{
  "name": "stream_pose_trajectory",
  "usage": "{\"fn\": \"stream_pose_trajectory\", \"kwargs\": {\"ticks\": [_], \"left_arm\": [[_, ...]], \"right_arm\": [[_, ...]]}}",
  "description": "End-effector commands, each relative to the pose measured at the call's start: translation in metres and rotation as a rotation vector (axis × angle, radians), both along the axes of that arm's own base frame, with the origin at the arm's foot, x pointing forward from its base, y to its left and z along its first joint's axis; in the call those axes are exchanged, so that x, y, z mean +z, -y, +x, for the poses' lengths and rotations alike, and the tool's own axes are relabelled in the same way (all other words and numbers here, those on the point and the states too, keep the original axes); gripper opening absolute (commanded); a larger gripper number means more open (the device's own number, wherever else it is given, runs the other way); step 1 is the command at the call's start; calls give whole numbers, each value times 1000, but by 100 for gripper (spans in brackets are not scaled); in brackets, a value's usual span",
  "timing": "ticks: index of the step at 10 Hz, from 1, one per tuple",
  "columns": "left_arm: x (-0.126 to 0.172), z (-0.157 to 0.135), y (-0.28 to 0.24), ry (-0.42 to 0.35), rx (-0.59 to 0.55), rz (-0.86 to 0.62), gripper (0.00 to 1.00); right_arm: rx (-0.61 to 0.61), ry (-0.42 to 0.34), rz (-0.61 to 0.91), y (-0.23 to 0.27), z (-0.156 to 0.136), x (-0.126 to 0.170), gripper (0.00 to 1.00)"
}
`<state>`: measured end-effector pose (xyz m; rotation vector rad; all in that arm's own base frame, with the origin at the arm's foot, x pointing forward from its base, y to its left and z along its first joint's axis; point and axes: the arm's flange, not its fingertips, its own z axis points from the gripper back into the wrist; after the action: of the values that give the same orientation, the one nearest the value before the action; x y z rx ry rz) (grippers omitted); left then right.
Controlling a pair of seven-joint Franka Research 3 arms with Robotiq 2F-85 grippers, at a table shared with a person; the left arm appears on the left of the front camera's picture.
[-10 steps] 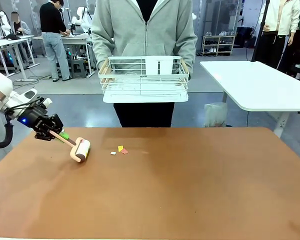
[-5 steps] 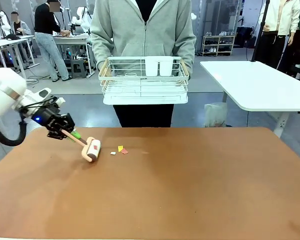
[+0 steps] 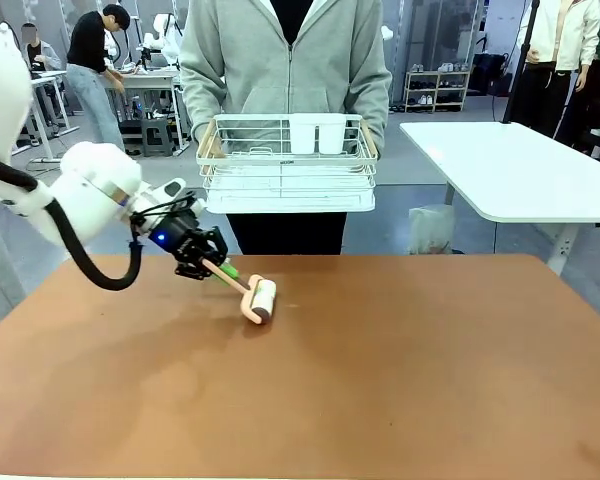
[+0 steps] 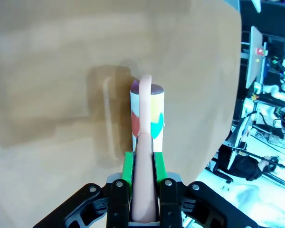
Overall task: Clean the table.
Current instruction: Clean the table with the Lint Roller when the human lifts the Dish drying rack.
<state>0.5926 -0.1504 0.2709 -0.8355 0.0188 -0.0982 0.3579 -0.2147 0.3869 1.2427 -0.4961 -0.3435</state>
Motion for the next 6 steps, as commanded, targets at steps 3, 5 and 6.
{"fn": "stream_pose_trajectory", "kwargs": {"ticks": [3,5,6], "left_arm": [[-23,6,41,-41,-15,37,21],[4,11,51,-26,7,-1,21],[17,10,50,-44,21,-16,21]], "right_arm": [[-3,3,1,-1,-2,2,100],[-3,3,1,-1,-2,2,100],[-3,3,1,-1,-2,2,100]]}}
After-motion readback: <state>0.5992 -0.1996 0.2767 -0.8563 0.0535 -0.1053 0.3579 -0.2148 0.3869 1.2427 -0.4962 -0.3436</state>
